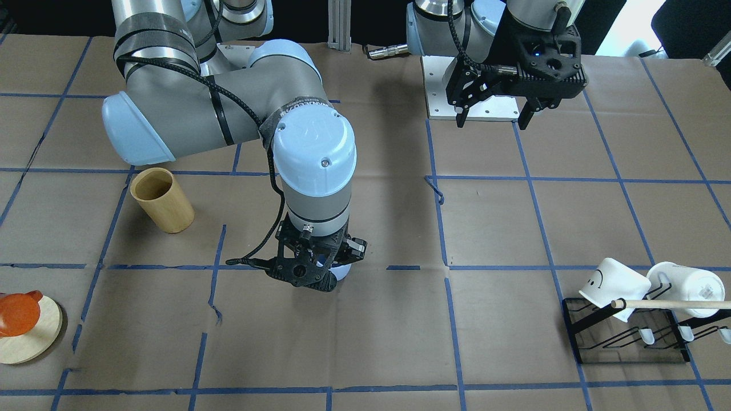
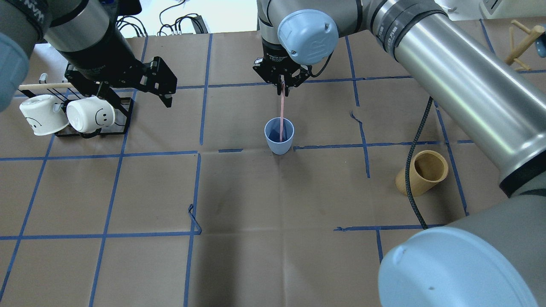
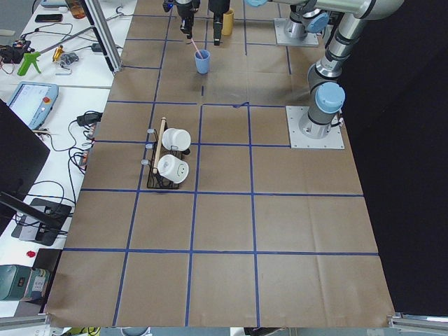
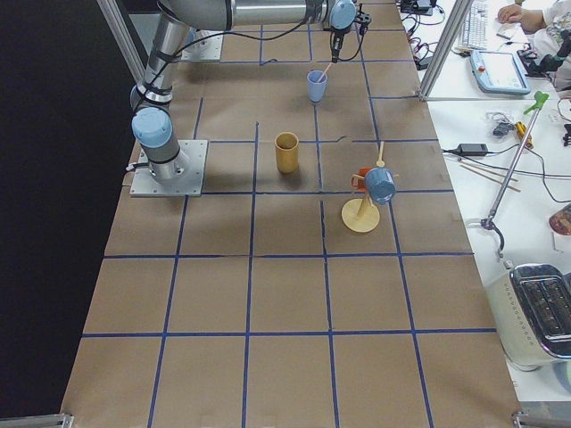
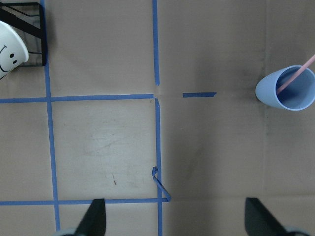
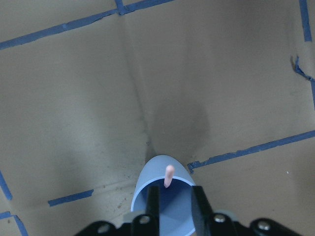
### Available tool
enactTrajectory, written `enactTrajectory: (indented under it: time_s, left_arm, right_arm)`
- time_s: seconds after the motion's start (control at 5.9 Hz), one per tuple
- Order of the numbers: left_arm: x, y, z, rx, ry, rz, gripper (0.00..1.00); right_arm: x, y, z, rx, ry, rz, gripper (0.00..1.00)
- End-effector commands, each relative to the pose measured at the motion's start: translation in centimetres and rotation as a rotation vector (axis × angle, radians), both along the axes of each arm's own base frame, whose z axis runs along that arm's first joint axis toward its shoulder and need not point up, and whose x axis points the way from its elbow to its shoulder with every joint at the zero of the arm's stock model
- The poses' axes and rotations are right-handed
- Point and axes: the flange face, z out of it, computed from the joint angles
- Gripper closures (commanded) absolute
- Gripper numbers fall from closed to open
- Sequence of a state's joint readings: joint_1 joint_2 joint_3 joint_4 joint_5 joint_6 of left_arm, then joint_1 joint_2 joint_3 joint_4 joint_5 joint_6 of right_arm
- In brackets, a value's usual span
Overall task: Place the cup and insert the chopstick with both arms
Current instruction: 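Lower the pink chopstick into the blue cup with the right gripper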
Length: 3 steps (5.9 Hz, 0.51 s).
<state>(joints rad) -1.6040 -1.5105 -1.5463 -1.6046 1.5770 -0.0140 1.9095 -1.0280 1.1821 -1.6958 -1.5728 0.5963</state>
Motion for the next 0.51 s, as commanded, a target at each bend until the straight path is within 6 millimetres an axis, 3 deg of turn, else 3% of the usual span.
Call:
enactTrajectory:
  time_s: [0.0, 0.17, 0.34]
  left_arm:
    - [0.0, 0.0, 0.0, 0.0, 0.0, -0.001, 0.01]
    - [0.0, 0.0, 0.0, 0.0, 0.0, -0.001, 0.01]
    - [0.0, 0.0, 0.0, 0.0, 0.0, -0.001, 0.01]
  right_arm:
    - [-1.4, -0.8, 1.2, -0.018, -0.01, -0.015, 0.0]
    - [-3.2, -1.7, 4.4, -0.051, -0.027, 0.001, 0.0]
    - [-7.0, -1.0, 8.0, -0.027, -0.02, 0.032, 0.0]
